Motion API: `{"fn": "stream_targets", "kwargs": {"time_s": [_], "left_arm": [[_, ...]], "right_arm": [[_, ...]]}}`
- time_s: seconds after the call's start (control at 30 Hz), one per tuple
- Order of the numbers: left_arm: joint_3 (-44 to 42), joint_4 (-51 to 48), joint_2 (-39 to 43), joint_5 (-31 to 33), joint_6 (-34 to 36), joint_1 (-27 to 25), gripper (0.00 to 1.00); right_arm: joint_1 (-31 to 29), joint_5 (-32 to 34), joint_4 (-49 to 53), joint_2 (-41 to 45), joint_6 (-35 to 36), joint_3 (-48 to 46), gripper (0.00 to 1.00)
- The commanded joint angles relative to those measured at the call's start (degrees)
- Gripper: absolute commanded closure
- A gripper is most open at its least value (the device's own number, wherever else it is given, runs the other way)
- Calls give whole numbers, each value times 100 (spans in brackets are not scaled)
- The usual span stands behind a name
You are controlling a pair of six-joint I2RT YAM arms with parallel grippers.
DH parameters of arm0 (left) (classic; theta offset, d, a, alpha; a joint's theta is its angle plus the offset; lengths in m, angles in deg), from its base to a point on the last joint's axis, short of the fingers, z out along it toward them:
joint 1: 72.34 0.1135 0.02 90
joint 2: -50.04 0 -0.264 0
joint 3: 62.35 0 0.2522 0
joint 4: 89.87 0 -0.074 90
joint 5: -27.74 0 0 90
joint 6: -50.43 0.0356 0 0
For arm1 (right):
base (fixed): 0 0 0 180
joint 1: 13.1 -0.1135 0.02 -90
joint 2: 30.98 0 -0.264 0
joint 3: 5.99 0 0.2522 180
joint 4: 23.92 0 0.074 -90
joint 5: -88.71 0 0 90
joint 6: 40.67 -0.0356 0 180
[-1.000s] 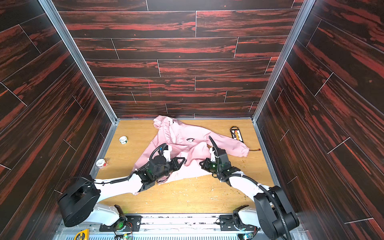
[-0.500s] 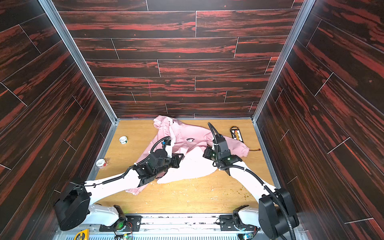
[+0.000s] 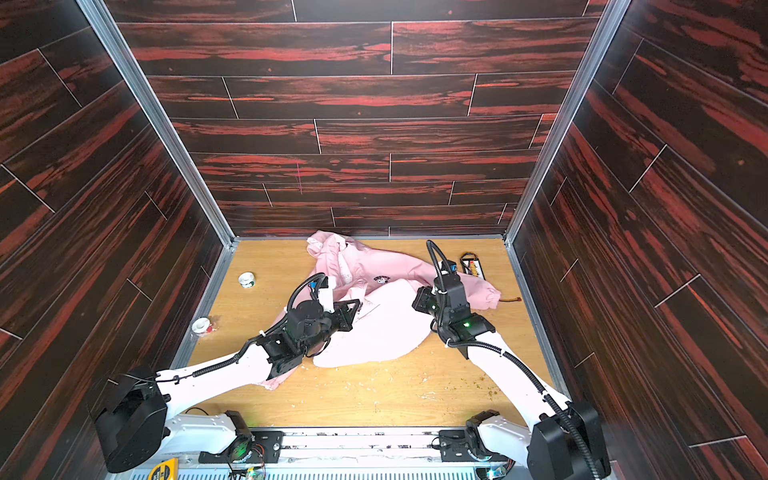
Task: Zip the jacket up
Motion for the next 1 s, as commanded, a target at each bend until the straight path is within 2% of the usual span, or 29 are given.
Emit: {"fn": "stream_targets", "kwargs": {"time_s": [0.0,0.2,0.3,0.5,0.97], "left_arm": [[-205,910,66,-192,-308,48,100],[-524,2394,-279,-741,-881,152,100],[-740,3320,-494,-873,-1261,222,100],[-820,4556,-905,-1141,-1913,314,100],[-659,5418,-1124,-1366,-2576,353,100]], "right_arm": [[21,-664,-822,288,-143,-223,100],[20,-1869,-1908,107,-896,-278,100],[12,-2195,-2612,-1,-1425,-401,100],[-44,-2407,-3446,-160,-2212,-487,100],[-380,-2188,-4544,-267,-2830,-766,100]]}}
